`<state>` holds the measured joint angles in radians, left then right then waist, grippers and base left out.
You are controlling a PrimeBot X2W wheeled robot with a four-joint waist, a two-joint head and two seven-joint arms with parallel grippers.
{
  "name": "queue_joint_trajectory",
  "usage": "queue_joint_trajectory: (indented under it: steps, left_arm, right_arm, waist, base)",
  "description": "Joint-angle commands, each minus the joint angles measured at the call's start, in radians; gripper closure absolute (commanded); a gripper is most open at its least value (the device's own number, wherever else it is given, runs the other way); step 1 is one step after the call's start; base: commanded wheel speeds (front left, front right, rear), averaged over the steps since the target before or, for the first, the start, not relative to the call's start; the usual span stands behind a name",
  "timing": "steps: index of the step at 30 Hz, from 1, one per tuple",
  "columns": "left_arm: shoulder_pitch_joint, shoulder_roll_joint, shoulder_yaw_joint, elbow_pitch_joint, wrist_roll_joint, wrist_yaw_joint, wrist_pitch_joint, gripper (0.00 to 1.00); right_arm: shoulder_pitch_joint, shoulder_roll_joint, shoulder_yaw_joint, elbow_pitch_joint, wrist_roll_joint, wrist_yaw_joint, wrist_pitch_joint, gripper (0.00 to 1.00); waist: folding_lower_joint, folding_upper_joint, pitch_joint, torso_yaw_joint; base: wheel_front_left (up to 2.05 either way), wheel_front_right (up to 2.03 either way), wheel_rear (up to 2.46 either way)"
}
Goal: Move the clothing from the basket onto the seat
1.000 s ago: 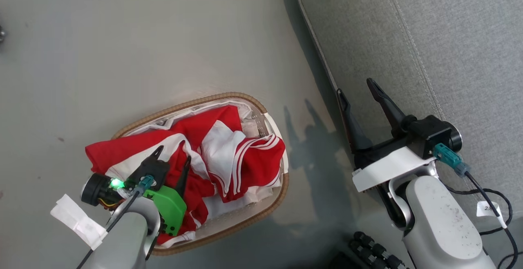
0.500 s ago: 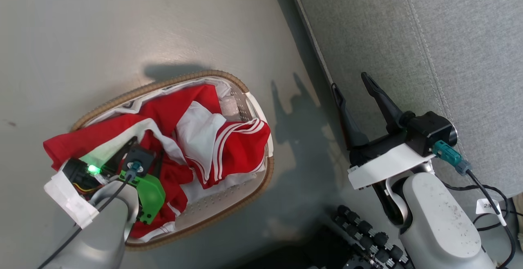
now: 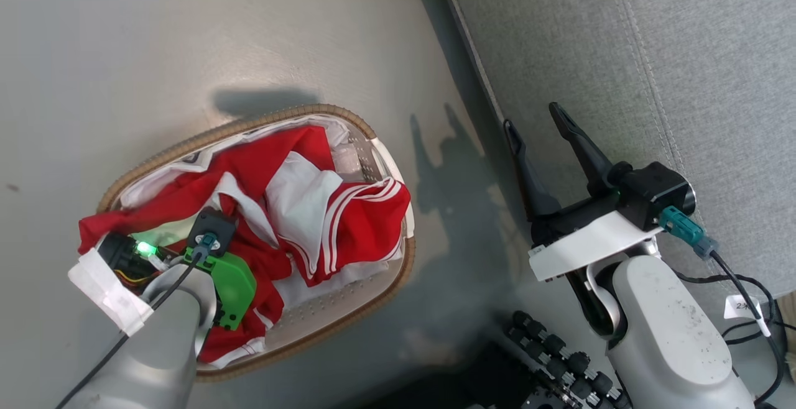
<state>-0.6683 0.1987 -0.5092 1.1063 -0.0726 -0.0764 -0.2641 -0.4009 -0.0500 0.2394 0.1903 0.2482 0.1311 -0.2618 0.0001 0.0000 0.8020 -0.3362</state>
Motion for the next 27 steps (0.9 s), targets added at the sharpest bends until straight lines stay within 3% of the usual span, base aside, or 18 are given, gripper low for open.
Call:
queue_joint_trajectory:
  steps: [1,6,17,27]
  left_arm:
    - [0.028,-0.004,0.007,-0.015,-0.015,-0.002,-0.001,1.0]
    - [0.105,-0.011,0.0,-0.093,-0.012,0.003,-0.001,1.0]
    - [0.284,-0.071,0.083,-0.234,-0.086,0.024,-0.001,1.0]
    - [0.421,-0.111,0.132,-0.383,-0.081,-0.005,-0.001,1.0]
  right_arm:
    - [-0.008,-0.002,-0.007,0.007,0.0,-0.001,-0.005,0.0]
    - [0.013,-0.002,-0.005,0.03,-0.015,-0.001,-0.005,0.0]
    - [0.088,-0.003,-0.02,0.089,-0.031,-0.001,-0.005,0.0]
    - [0.166,-0.003,-0.043,0.129,-0.04,-0.001,-0.005,0.0]
  waist:
    - [-0.0001,0.0,-0.037,0.012]
    - [-0.0001,0.0,-0.134,0.027]
    - [-0.0001,0.0,-0.378,0.1]
    - [-0.0001,0.0,-0.558,0.176]
  base:
    - [0.0,0.0,0.0]
    - [0.0,0.0,0.0]
    - [0.0,0.0,0.0]
    - [0.0,0.0,0.0]
